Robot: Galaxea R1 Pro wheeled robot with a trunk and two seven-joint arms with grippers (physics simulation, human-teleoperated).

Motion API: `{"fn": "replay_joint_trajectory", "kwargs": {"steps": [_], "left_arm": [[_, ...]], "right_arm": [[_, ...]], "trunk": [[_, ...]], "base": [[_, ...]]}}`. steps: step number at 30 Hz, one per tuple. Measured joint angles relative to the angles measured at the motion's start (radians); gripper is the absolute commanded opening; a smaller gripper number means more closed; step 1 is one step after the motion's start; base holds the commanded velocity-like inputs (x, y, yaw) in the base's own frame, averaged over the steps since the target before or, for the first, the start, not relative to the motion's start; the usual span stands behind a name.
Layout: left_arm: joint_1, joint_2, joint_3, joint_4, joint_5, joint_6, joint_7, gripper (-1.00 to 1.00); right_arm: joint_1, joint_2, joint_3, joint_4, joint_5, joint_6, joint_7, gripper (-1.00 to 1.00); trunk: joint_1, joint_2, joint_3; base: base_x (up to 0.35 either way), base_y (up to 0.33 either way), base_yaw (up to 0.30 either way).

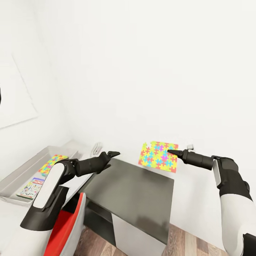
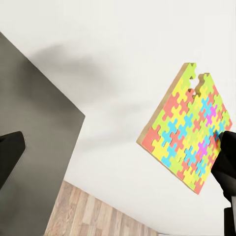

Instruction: Put all the toys in the child's room - the three board games (two on the bed and one on the table), the two jigsaw puzzles on the table, and the tennis ball on the table - inside the toy box on the table in the child's room.

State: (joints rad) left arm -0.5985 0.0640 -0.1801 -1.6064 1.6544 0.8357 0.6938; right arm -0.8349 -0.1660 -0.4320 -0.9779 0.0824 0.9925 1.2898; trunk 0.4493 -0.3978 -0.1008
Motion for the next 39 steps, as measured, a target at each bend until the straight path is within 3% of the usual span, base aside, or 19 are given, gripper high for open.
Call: {"fn": "replay_joint_trajectory", "kwargs": {"steps": [13,39], "left_arm": [[0.0,0.004,0.003,0.0,0.0,0.0,0.0,1.0],[0.0,0.005,0.001,0.001,0.0,0.0,0.001,1.0]], "right_arm": [[-0.001,0.0,-0.001,0.0,0.016,0.001,-0.068,-1.0],[-0.003,0.0,-0.001,0.0,0.017,0.001,-0.078,-1.0]], "trunk": [[0.0,0.0,0.014],[0.0,0.0,0.04]], "base": [[0.0,0.0,0.235],[0.0,0.0,0.239]]}}
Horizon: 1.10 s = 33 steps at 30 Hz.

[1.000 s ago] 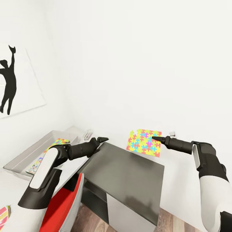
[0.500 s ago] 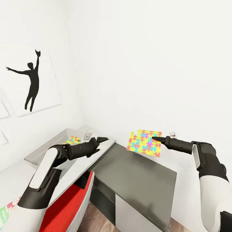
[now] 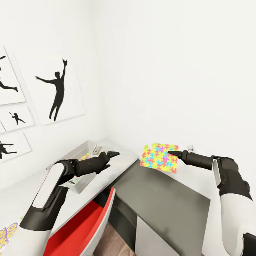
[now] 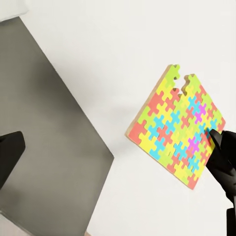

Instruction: Put all the toys in the child's room - the three board games (two on the bed and one on the table), the two jigsaw puzzles on the table, and the tennis ball on the table - inside the toy box on the table in the child's room.

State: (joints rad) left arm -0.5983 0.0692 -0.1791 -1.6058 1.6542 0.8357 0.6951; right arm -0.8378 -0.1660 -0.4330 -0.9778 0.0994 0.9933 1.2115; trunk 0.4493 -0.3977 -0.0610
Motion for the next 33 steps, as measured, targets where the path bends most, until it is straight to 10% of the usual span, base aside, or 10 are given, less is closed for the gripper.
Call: {"fn": "replay_joint_trajectory", "kwargs": {"steps": [13,22,27,33], "left_arm": [[0.02,0.005,0.013,-0.001,-0.001,-0.001,-0.007,1.0],[0.079,0.035,0.121,-0.001,0.0,0.003,-0.023,1.0],[0.169,0.074,0.262,-0.001,-0.003,0.003,-0.048,1.0],[0.352,0.093,0.512,-0.001,-0.004,0.003,-0.112,1.0]], "right_arm": [[-0.016,-0.002,0.0,0.019,0.004,0.0,-0.025,-1.0],[-0.129,-0.005,0.014,0.063,0.002,0.044,-0.135,-1.0],[-0.258,-0.007,0.067,0.192,0.0,0.048,-0.178,-1.0],[-0.324,-0.013,0.132,0.313,0.0,0.047,-0.188,-1.0]], "trunk": [[0.0,0.0,0.012],[0.0,0.0,0.02],[0.0,0.0,0.023],[0.0,0.0,0.027]], "base": [[0.0,0.0,0.245],[0.0,0.0,0.262],[0.0,0.0,0.267],[0.0,0.0,0.268]]}}
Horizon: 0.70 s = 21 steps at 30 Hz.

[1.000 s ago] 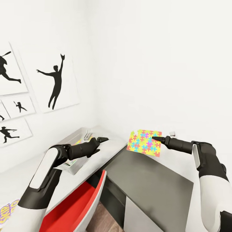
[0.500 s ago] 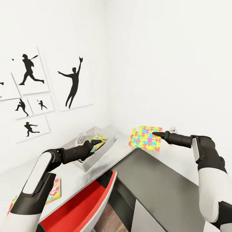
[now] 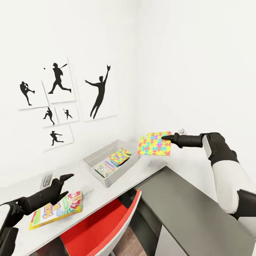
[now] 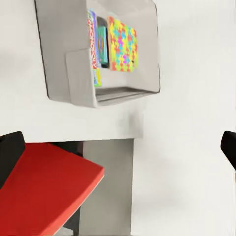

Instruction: Put all the toys in the child's room - the three board games (two on the bed and one on the table), the two jigsaw puzzles on the table, and the tennis ball on the table - inside the toy box on the table in the child's room.

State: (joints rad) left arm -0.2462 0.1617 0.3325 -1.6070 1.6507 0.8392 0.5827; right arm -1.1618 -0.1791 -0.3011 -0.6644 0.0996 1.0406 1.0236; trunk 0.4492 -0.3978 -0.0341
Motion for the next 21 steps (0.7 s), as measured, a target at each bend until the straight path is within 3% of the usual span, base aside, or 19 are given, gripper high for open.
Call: {"fn": "replay_joint_trajectory", "kwargs": {"steps": [1,3,4,5,7,11,16,21], "left_arm": [[0.034,0.002,0.044,0.0,0.0,0.0,-0.024,1.0],[0.147,0.01,0.196,0.0,-0.002,0.0,-0.155,1.0],[0.193,0.012,0.248,0.0,-0.001,-0.001,-0.219,1.0],[0.195,0.012,0.251,0.0,0.003,-0.002,-0.222,1.0],[0.258,0.014,0.306,0.0,0.001,-0.002,-0.287,1.0],[0.314,0.013,0.371,0.0,0.002,-0.005,-0.331,1.0],[0.344,0.013,0.408,0.0,0.003,-0.006,-0.353,1.0],[0.351,0.012,0.416,0.0,0.003,-0.004,-0.359,1.0]], "right_arm": [[-0.005,0.0,0.007,0.01,0.0,0.0,-0.001,-1.0],[-0.014,-0.002,0.024,0.033,0.0,0.0,-0.002,-1.0],[-0.017,-0.003,0.028,0.039,0.0,0.0,-0.002,-1.0],[-0.017,-0.003,0.028,0.039,-0.001,0.0,-0.002,-1.0],[-0.019,-0.005,0.032,0.043,-0.001,0.0,-0.002,-1.0],[-0.02,-0.006,0.034,0.045,-0.001,0.0,-0.002,-1.0],[-0.019,-0.006,0.037,0.046,-0.002,0.0,0.012,-1.0],[-0.014,-0.008,0.098,0.044,-0.002,0.001,0.068,-1.0]], "trunk": [[0.0,0.0,0.001],[0.0,0.0,0.002],[0.0,0.0,0.003],[0.0,0.0,0.004],[0.0,0.0,0.005],[0.0,0.0,0.008],[0.0,0.0,0.012],[0.0,0.0,0.016]], "base": [[0.0,0.0,0.269],[0.0,0.0,0.261],[0.0,0.0,0.253],[0.0,0.0,0.249],[0.0,0.0,0.246],[0.0,0.0,0.242],[0.0,0.0,0.238],[0.0,0.0,0.237]]}}
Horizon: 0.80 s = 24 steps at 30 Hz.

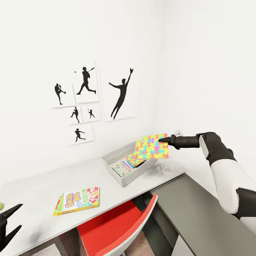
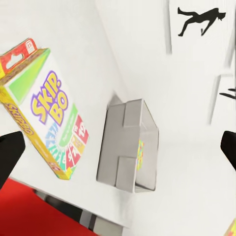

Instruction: Put all the toys in the child's room - the three board games (two on the bed and one on the table), the two jigsaw puzzles on the table, and the tennis ball on the table - inside the toy box on the table in the child's room.

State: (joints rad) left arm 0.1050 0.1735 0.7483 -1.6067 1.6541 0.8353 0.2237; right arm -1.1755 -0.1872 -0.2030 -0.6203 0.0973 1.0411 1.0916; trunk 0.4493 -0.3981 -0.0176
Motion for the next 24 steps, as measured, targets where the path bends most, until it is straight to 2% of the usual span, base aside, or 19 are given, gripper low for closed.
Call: {"fn": "replay_joint_trajectory", "kwargs": {"steps": [2,14,20,22,24], "left_arm": [[0.0,0.001,-0.003,0.0,0.0,0.001,0.0,1.0],[-0.003,0.003,-0.023,0.0,-0.001,0.001,0.002,1.0],[-0.053,0.011,-0.079,0.0,-0.001,0.0,0.015,1.0],[-0.106,0.025,-0.124,-0.001,-0.008,-0.001,0.041,1.0],[-0.174,0.044,-0.18,-0.001,-0.025,-0.001,0.094,1.0]], "right_arm": [[0.002,-0.001,0.016,-0.002,0.001,0.0,0.02,-1.0],[-0.001,-0.009,0.023,-0.003,0.0,-0.02,0.03,-1.0],[-0.001,-0.016,0.025,-0.003,-0.001,-0.022,0.03,-1.0],[-0.001,-0.017,0.025,-0.003,-0.001,-0.023,0.03,-1.0],[-0.002,-0.019,0.026,-0.003,-0.001,-0.023,0.031,-1.0]], "trunk": [[0.0,0.0,0.002],[0.0,-0.001,0.011],[0.0,-0.001,0.016],[0.0,-0.001,0.017],[0.0,-0.001,0.019]], "base": [[0.0,0.0,0.237],[0.0,0.0,0.237],[0.0,0.0,0.236],[0.0,0.0,0.237],[0.0,0.0,0.237]]}}
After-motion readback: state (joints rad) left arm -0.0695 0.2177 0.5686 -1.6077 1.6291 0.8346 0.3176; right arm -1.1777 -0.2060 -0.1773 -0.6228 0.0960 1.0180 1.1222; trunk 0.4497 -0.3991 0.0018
